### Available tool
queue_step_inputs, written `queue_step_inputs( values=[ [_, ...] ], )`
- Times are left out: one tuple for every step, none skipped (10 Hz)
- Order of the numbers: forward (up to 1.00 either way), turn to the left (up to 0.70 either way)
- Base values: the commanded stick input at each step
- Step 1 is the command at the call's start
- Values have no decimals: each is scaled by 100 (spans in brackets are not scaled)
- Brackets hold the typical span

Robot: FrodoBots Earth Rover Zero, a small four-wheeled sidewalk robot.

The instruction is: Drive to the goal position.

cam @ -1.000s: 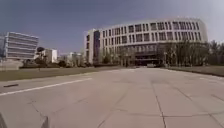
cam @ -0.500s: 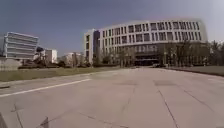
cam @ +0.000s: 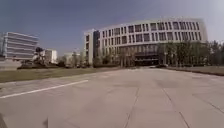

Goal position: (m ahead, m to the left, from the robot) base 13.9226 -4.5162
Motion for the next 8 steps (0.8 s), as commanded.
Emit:
queue_step_inputs(
  values=[
    [70, 0],
    [70, 0],
    [70, 0],
    [70, 0],
    [70, 0],
    [70, 0],
    [70, 0],
    [70, 0]
  ],
)
